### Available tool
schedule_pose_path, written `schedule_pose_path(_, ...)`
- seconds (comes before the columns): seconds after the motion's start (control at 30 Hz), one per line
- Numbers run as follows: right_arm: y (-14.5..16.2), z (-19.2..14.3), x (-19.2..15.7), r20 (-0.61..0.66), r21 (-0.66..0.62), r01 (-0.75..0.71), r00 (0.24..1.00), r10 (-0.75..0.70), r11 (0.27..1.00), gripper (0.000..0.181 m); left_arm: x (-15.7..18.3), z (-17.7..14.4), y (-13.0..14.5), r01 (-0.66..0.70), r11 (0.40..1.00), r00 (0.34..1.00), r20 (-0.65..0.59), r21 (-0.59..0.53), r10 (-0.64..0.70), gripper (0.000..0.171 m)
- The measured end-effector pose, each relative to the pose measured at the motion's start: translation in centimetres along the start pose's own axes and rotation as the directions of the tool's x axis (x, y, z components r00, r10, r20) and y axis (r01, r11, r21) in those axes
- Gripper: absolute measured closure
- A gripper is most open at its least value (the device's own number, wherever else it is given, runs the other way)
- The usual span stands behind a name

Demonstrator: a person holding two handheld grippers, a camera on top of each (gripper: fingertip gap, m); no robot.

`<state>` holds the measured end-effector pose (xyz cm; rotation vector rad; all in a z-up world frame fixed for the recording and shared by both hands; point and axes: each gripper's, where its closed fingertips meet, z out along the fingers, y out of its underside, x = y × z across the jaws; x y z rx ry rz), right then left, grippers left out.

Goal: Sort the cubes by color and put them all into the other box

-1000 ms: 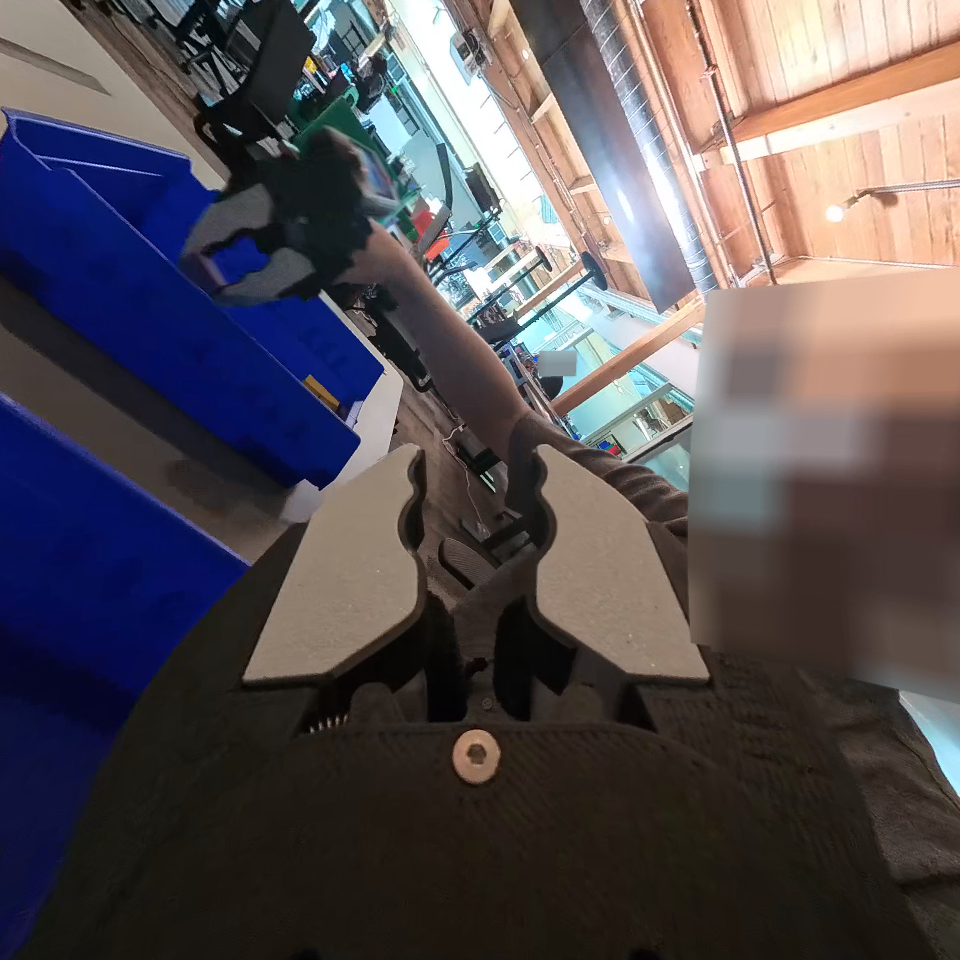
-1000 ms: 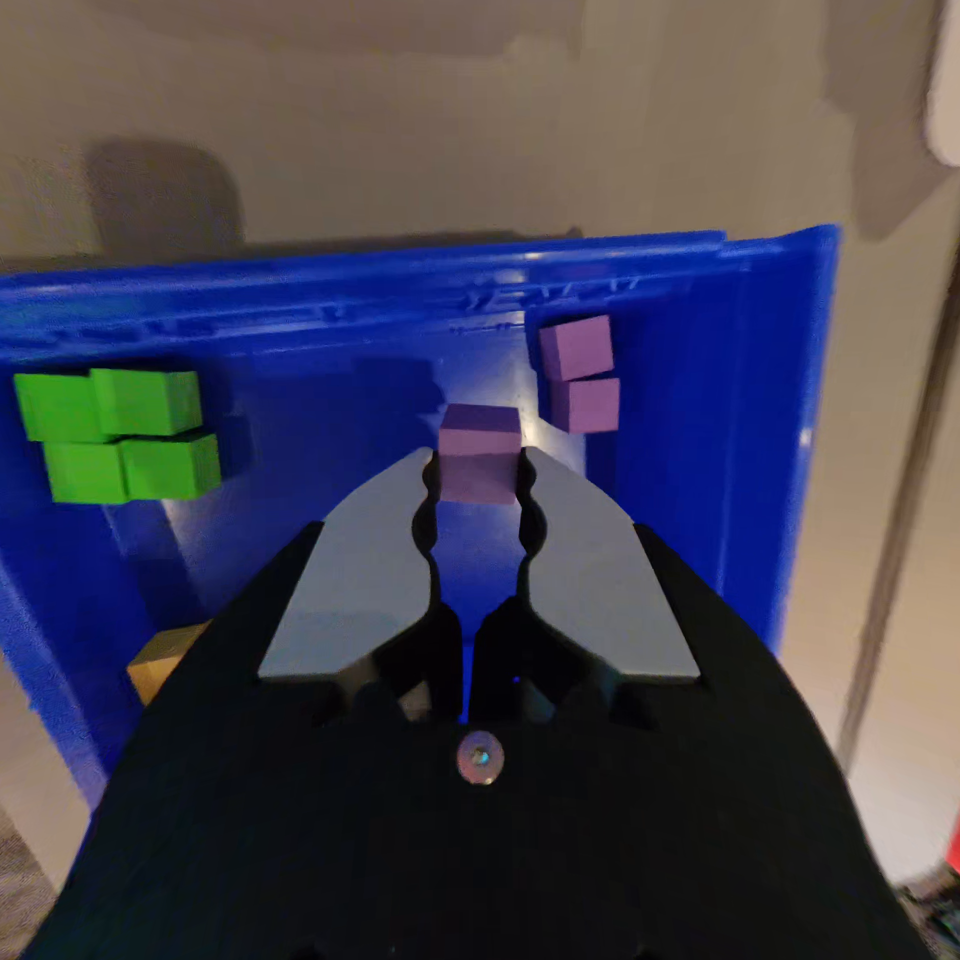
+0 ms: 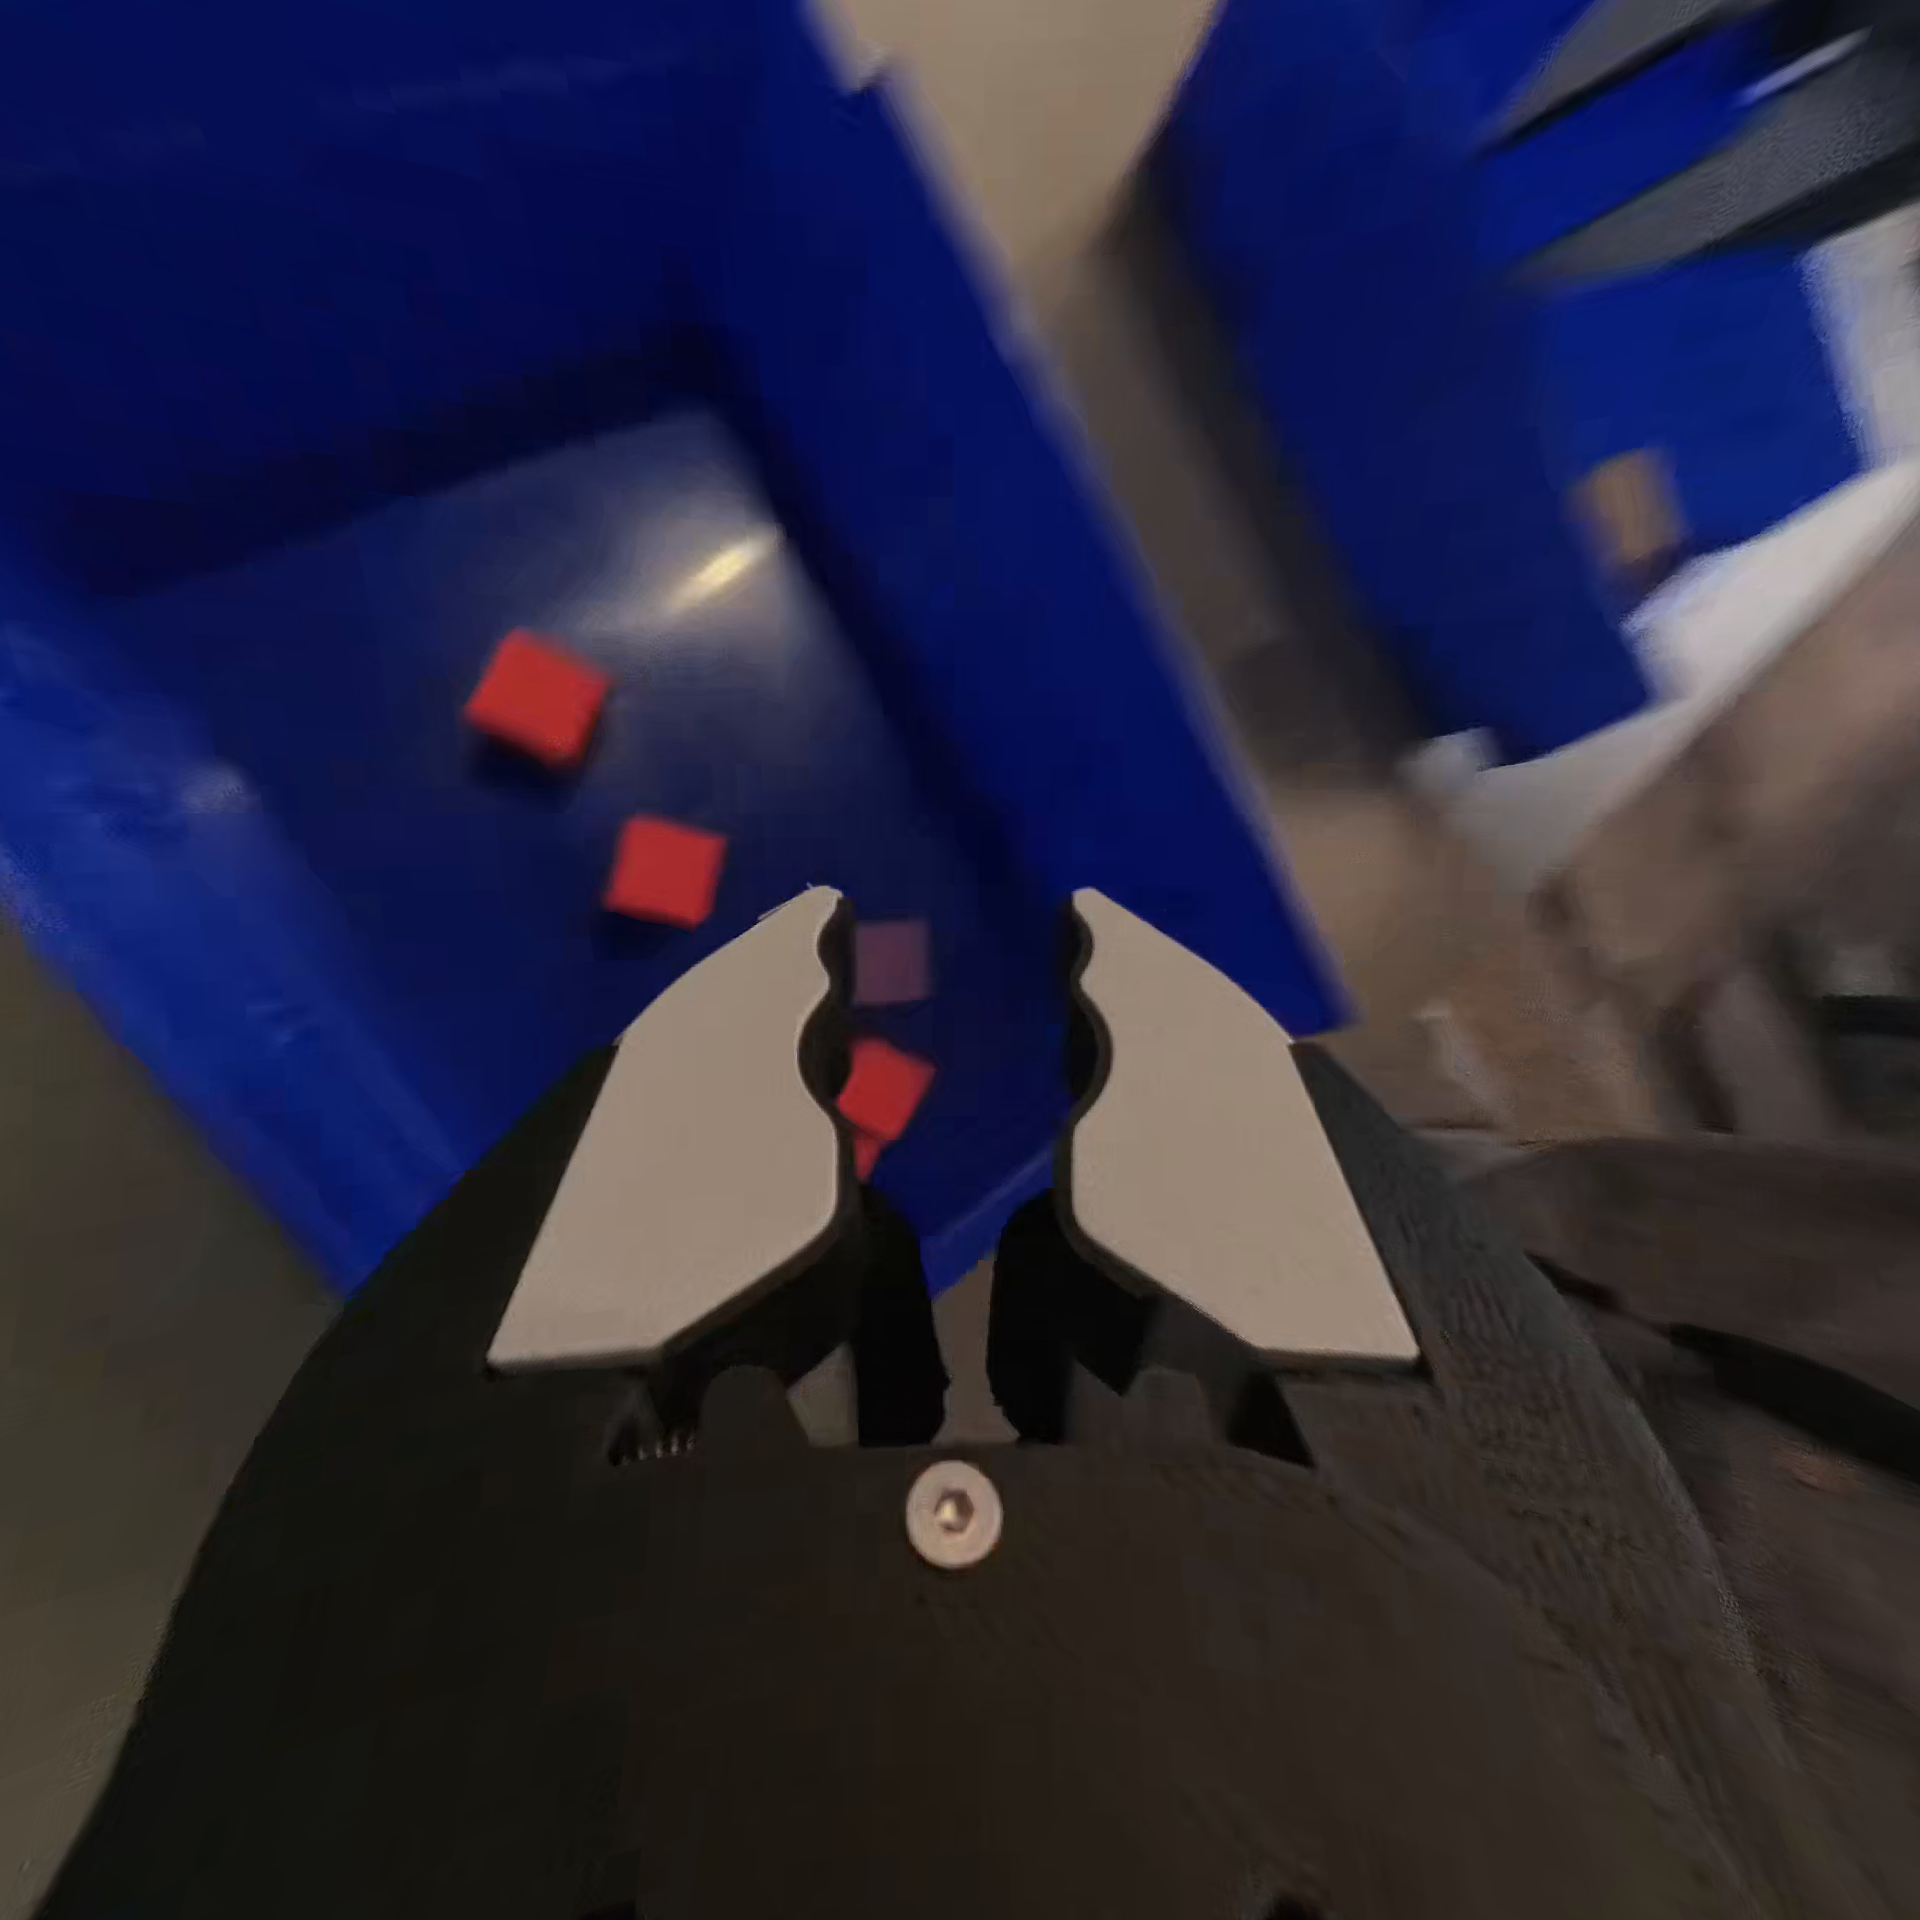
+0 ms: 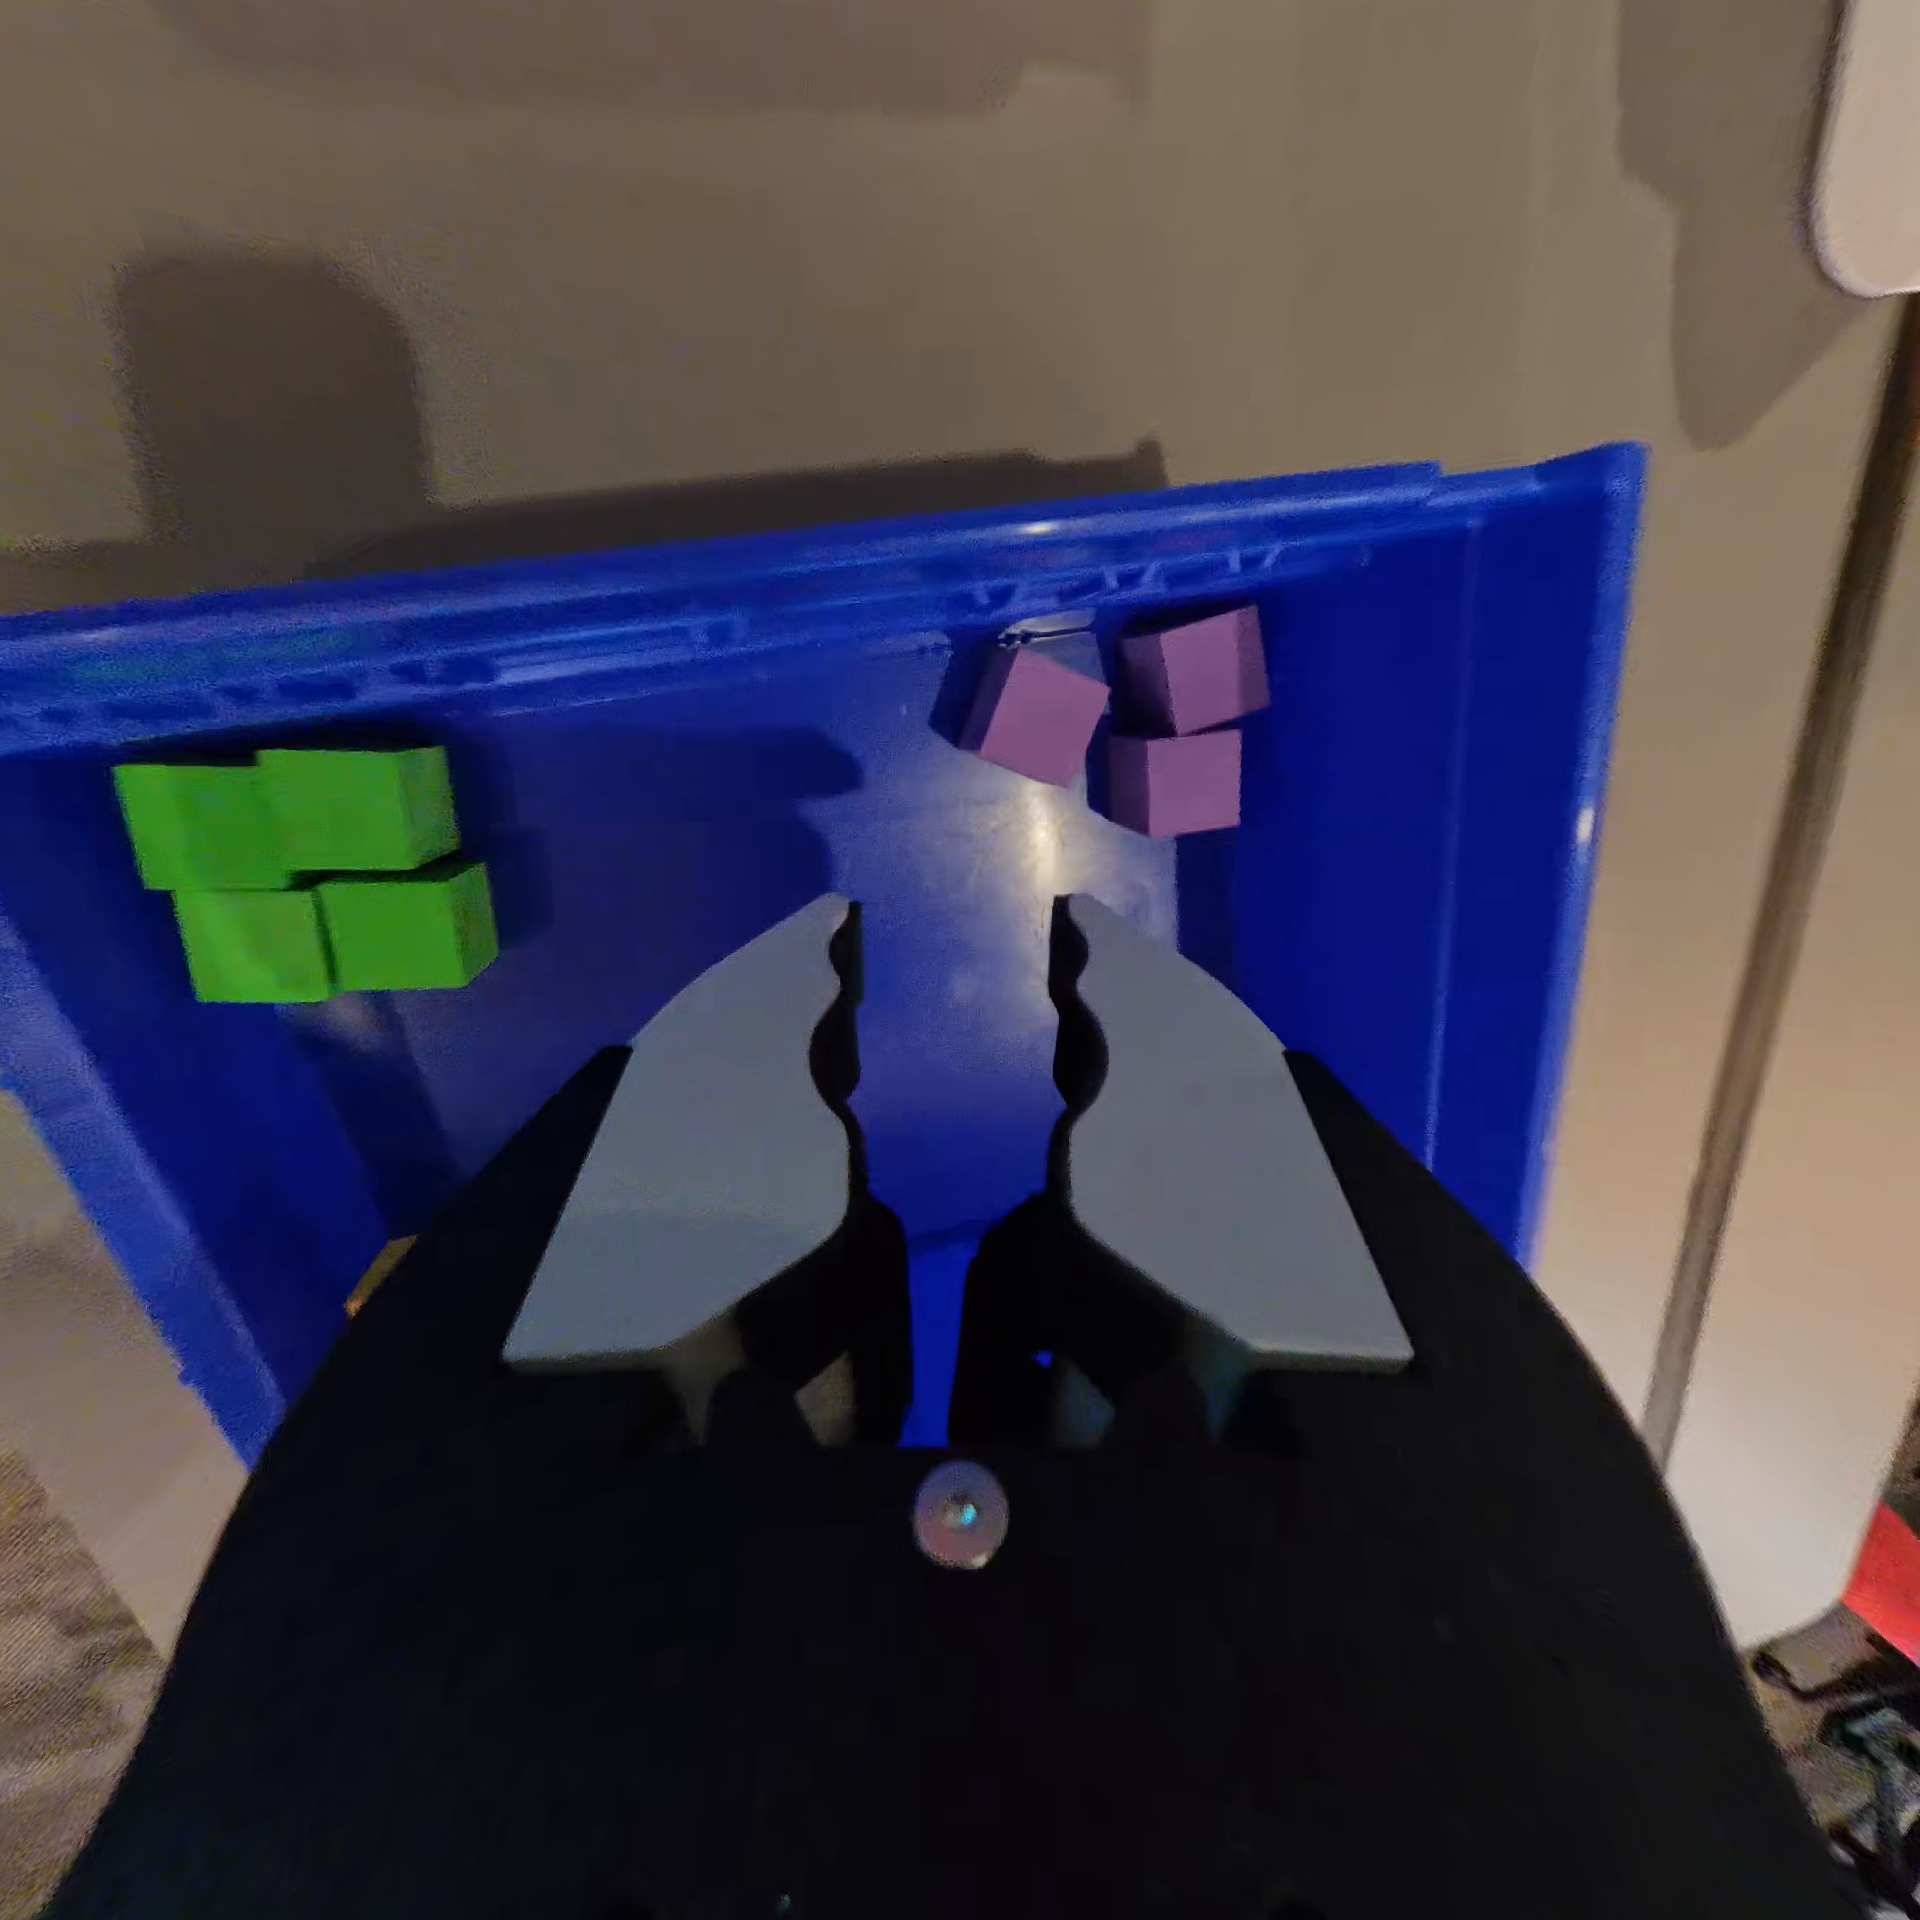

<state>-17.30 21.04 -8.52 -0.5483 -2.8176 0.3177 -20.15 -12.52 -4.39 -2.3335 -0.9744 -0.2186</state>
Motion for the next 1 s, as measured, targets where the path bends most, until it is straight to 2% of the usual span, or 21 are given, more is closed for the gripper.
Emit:
schedule_pose_path(0.03,0.0,-1.0,-0.4,-0.029,0.017,0.006,1.000,-0.005,1.000,0.147,-0.9,1.0,0.8,0.011,0.996,0.998,0.061,-0.083,-0.005,0.133)
schedule_pose_path(0.07,-0.1,-2.0,-0.8,-0.059,0.037,0.016,0.998,-0.014,0.999,0.147,-0.9,2.0,1.6,0.019,0.989,0.998,0.070,-0.147,-0.009,0.133)
schedule_pose_path(0.1,-0.2,-2.9,-1.4,-0.088,0.063,0.029,0.996,-0.023,0.998,0.148,-0.5,3.1,2.3,0.011,0.981,0.998,0.057,-0.192,0.000,0.133)
schedule_pose_path(0.23,0.1,-4.9,-3.4,-0.173,0.107,0.075,0.983,-0.055,0.991,0.153,-0.8,5.9,5.4,0.032,0.939,0.986,0.162,-0.342,0.025,0.126)
schedule_pose_path(0.4,1.0,-5.1,-5.1,-0.196,0.108,0.084,0.979,-0.062,0.991,0.154,-1.5,7.6,6.3,0.100,0.931,0.970,0.242,-0.352,-0.012,0.119)
schedule_pose_path(0.53,0.5,-5.4,-6.7,-0.206,0.164,0.086,0.977,-0.051,0.983,0.155,-1.9,9.0,6.9,0.107,0.923,0.966,0.260,-0.370,-0.007,0.118)
schedule_pose_path(0.57,0.1,-5.6,-7.0,-0.216,0.187,0.087,0.975,-0.046,0.978,0.156,-1.9,9.3,7.0,0.102,0.920,0.968,0.251,-0.379,-0.004,0.122)
schedule_pose_path(0.6,-0.4,-5.7,-7.5,-0.225,0.216,0.090,0.974,-0.040,0.972,0.157,-1.9,9.5,6.9,0.095,0.922,0.971,0.238,-0.376,-0.003,0.139)
schedule_pose_path(0.7,-2.3,-6.5,-9.0,-0.273,0.338,0.109,0.962,-0.014,0.935,0.158,-1.8,8.9,5.4,0.109,0.957,0.981,0.183,-0.268,-0.060,0.142)
schedule_pose_path(0.77,-3.9,-7.2,-10.3,-0.302,0.445,0.134,0.953,0.007,0.885,0.158,0.1,7.8,3.8,0.122,0.981,0.992,0.006,-0.150,-0.123,0.142)
schedule_pose_path(0.8,-5.0,-8.0,-10.8,-0.329,0.510,0.151,0.944,0.029,0.847,0.158,1.6,6.8,2.6,0.137,0.988,0.980,-0.133,-0.074,-0.146,0.142)
schedule_pose_path(0.83,-6.6,-9.0,-11.7,-0.332,0.605,0.169,0.942,0.054,0.778,0.158,3.8,5.3,1.3,0.162,0.987,0.939,-0.310,0.009,-0.152,0.142)
schedule_pose_path(0.87,-8.3,-10.0,-12.9,-0.316,0.704,0.184,0.946,0.071,0.686,0.159,6.2,3.3,0.0,0.206,0.976,0.851,-0.506,0.077,-0.140,0.142)
schedule_pose_path(0.9,-9.9,-10.9,-13.9,-0.313,0.769,0.202,0.946,0.081,0.606,0.158,8.5,1.1,-0.9,0.250,0.961,0.729,-0.676,0.116,-0.108,0.142)
schedule_pose_path(0.93,-11.3,-11.5,-14.6,-0.329,0.798,0.224,0.940,0.092,0.560,0.158,10.5,-0.8,-1.3,0.275,0.953,0.609,-0.790,0.127,-0.071,0.143)
schedule_pose_path(1.0,-14.1,-12.3,-16.0,-0.347,0.830,0.258,0.933,0.096,0.495,0.158,13.3,-2.8,-1.2,0.279,0.952,0.454,-0.891,0.122,-0.019,0.140)
